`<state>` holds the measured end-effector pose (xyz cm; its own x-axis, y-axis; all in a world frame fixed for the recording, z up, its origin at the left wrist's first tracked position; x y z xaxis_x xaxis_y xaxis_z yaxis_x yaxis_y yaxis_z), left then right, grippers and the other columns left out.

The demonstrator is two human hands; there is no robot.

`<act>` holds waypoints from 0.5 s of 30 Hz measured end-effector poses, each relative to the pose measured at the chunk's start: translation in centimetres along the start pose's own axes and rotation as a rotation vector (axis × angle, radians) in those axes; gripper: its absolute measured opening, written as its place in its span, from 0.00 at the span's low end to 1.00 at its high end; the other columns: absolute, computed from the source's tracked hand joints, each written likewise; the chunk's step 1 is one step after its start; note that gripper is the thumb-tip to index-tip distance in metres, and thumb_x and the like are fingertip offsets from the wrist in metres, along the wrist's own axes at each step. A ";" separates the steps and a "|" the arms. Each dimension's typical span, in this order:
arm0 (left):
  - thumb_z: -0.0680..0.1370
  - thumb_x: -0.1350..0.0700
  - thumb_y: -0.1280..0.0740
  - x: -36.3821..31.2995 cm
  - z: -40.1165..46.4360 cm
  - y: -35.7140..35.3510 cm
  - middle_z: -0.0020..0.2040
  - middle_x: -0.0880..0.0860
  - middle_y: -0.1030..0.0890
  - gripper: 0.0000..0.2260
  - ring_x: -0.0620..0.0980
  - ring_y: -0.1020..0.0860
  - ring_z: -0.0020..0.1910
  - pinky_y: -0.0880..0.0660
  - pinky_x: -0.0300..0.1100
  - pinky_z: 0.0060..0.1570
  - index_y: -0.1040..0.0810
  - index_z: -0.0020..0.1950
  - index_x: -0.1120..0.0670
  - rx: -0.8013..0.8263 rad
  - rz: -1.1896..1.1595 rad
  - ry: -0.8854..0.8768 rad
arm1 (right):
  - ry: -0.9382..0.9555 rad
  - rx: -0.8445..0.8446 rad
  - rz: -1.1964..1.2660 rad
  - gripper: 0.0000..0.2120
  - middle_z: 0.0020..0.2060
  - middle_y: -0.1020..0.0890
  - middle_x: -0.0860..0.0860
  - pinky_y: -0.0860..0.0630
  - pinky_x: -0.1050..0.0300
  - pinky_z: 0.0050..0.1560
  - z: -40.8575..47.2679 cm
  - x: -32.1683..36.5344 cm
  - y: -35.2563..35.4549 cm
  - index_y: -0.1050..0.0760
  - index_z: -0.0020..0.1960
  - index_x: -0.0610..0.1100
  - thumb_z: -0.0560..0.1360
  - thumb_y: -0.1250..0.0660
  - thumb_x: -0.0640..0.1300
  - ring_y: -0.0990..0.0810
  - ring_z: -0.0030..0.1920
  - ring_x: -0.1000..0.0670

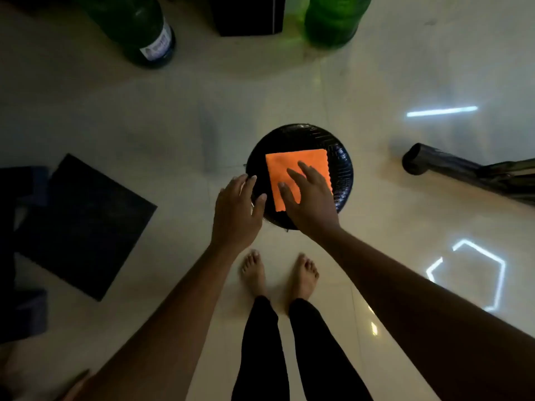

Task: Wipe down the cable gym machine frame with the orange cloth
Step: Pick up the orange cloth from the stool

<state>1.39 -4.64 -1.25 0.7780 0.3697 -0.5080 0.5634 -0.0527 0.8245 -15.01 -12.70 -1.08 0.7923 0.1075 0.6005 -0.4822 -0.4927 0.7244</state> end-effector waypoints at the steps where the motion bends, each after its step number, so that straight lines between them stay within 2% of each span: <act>1: 0.88 0.46 0.39 0.6 1.0 -0.8 0.79 0.57 0.28 0.23 0.56 0.31 0.79 0.32 0.58 0.76 0.29 0.80 0.56 0.002 -0.005 -0.020 | 0.011 -0.010 -0.055 0.28 0.86 0.38 0.47 0.45 0.38 0.85 0.9 -0.5 -1.1 0.31 0.83 0.49 0.87 0.39 0.60 0.45 0.86 0.42; 4: 0.88 0.47 0.40 2.6 3.2 -3.1 0.84 0.56 0.34 0.25 0.57 0.38 0.84 0.36 0.61 0.79 0.34 0.83 0.55 0.065 0.029 -0.017 | 0.008 0.004 -0.229 0.32 0.88 0.49 0.46 0.57 0.33 0.85 2.6 -2.1 -3.9 0.40 0.86 0.52 0.86 0.46 0.66 0.56 0.88 0.41; 7: 0.89 0.49 0.41 3.5 3.9 -4.8 0.87 0.54 0.41 0.25 0.56 0.44 0.86 0.40 0.62 0.81 0.38 0.85 0.53 0.109 0.019 -0.043 | 0.056 -0.041 -0.344 0.34 0.88 0.57 0.47 0.59 0.27 0.83 2.9 -3.4 -5.5 0.49 0.89 0.55 0.87 0.51 0.67 0.63 0.87 0.40; 10: 0.89 0.49 0.41 4.0 4.2 -5.4 0.87 0.53 0.43 0.26 0.55 0.44 0.86 0.39 0.61 0.81 0.41 0.87 0.52 0.091 -0.023 -0.057 | 0.038 -0.093 -0.408 0.36 0.88 0.61 0.48 0.64 0.23 0.81 3.2 -4.1 -5.8 0.57 0.89 0.57 0.86 0.51 0.70 0.66 0.86 0.38; 12: 0.89 0.49 0.41 4.1 4.4 -5.6 0.87 0.53 0.43 0.26 0.54 0.43 0.86 0.38 0.59 0.81 0.41 0.87 0.52 0.080 -0.041 -0.051 | 0.023 -0.118 -0.429 0.36 0.88 0.61 0.48 0.63 0.22 0.80 3.5 -4.1 -6.1 0.58 0.89 0.58 0.86 0.51 0.71 0.66 0.86 0.37; 15: 0.89 0.49 0.41 4.0 4.4 -5.7 0.87 0.53 0.43 0.26 0.54 0.43 0.85 0.37 0.58 0.81 0.41 0.87 0.53 0.069 -0.045 -0.051 | 0.028 -0.172 -0.424 0.32 0.89 0.56 0.48 0.59 0.25 0.82 3.8 -4.3 -6.4 0.52 0.89 0.58 0.88 0.51 0.67 0.62 0.87 0.38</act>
<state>2.50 -6.96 -9.12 0.7638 0.3258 -0.5572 0.6143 -0.1017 0.7825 -13.95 -13.28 -9.56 0.9239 0.2929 0.2463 -0.1746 -0.2501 0.9523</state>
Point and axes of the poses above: each hand's wrist, its own z-axis towards the middle knuckle, its own y-axis out of the back of the hand, x = y × z, the point moved 5 cm from there along z, towards the middle knuckle
